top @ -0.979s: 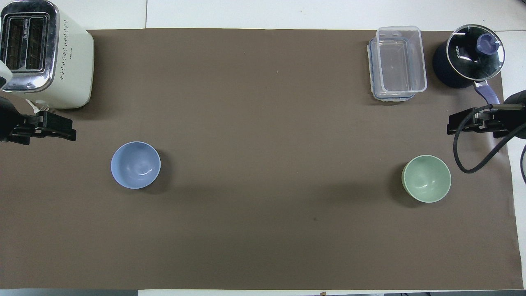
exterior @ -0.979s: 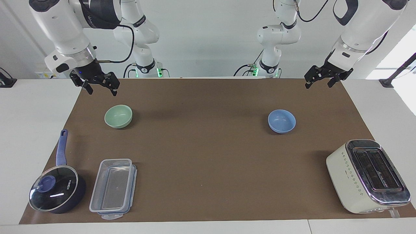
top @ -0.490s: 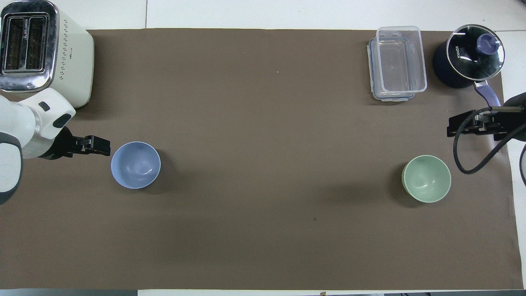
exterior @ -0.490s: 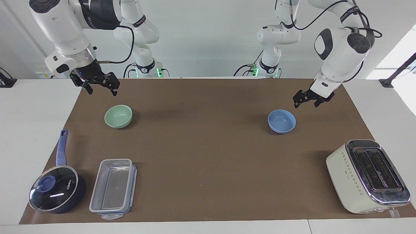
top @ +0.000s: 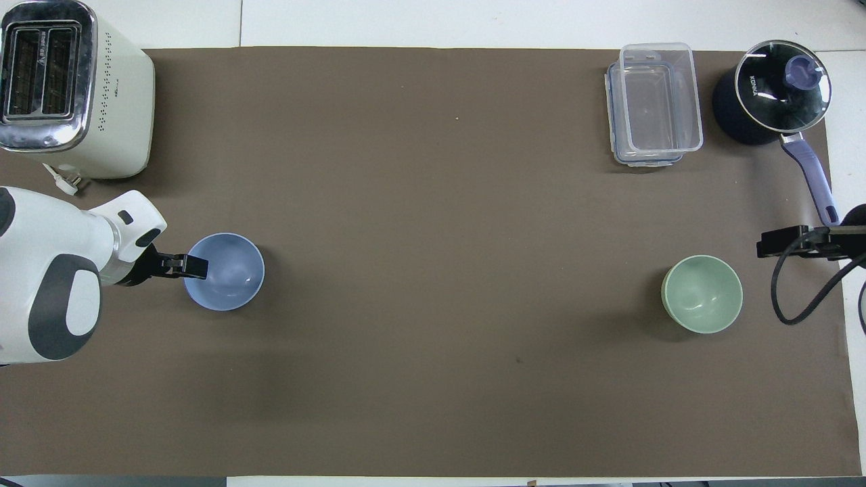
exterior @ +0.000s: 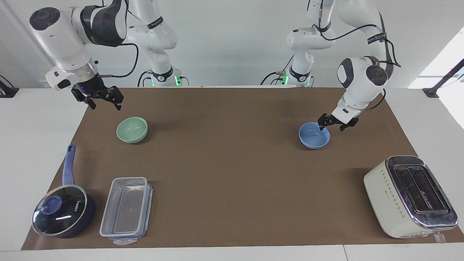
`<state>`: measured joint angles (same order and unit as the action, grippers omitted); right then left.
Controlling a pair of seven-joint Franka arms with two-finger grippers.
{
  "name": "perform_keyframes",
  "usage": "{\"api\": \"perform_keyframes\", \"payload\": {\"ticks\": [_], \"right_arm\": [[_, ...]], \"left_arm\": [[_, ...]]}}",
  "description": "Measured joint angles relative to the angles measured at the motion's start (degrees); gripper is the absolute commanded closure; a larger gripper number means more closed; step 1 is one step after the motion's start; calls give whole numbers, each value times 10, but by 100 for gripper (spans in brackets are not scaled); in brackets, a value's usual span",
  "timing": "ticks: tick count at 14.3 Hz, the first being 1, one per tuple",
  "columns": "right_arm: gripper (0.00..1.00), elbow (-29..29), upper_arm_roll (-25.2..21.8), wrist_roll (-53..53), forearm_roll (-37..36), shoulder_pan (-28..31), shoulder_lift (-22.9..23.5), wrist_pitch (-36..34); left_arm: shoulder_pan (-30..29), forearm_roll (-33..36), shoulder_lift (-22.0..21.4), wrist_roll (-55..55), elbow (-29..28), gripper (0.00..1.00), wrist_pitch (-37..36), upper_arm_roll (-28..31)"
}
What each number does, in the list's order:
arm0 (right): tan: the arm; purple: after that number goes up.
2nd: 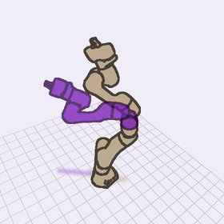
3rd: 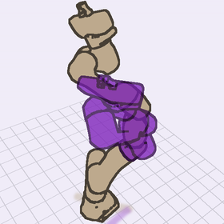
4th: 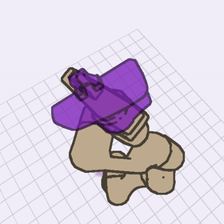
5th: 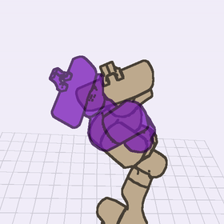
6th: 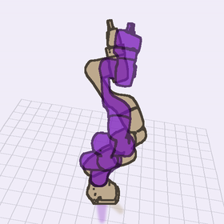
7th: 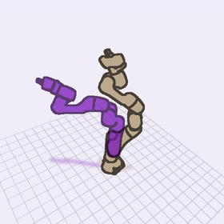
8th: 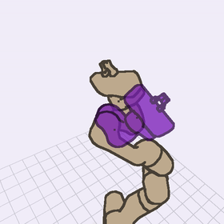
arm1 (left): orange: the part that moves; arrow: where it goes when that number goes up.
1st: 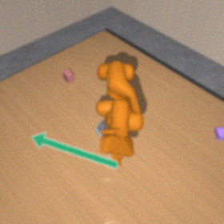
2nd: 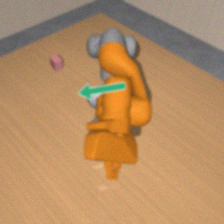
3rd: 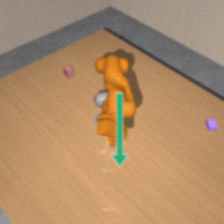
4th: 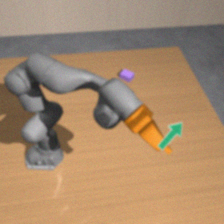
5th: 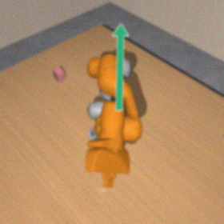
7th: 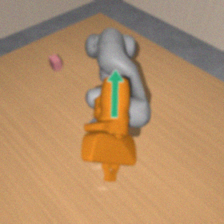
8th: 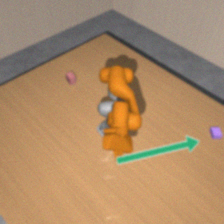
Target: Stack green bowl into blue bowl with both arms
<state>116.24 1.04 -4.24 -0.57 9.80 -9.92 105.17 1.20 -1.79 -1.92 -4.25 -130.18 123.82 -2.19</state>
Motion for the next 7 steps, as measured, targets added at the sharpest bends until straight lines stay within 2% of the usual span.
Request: {"api": "perform_keyframes", "payload": {"ticks": [1,2,3,4,5,6,7], "right_arm": [[0,33,0,0,0,3,-13,26],[0,65,0,0,0,3,-24,50],[0,92,0,0,0,3,-33,67],[0,113,0,0,0,4,-38,81],[0,128,-1,0,0,6,-39,95],[0,140,-1,0,0,9,-38,111],[0,151,-1,0,0,12,-35,131]], "left_arm": [[0,0,1,-1,-6,10,6,0],[0,0,3,-2,-9,19,9,0],[1,0,6,-5,-10,40,12,-1],[2,0,9,-7,-10,70,16,-2],[4,0,11,-9,-10,93,18,-2],[6,0,13,-10,-10,100,20,-2],[7,0,14,-12,-10,100,22,-2]]}}
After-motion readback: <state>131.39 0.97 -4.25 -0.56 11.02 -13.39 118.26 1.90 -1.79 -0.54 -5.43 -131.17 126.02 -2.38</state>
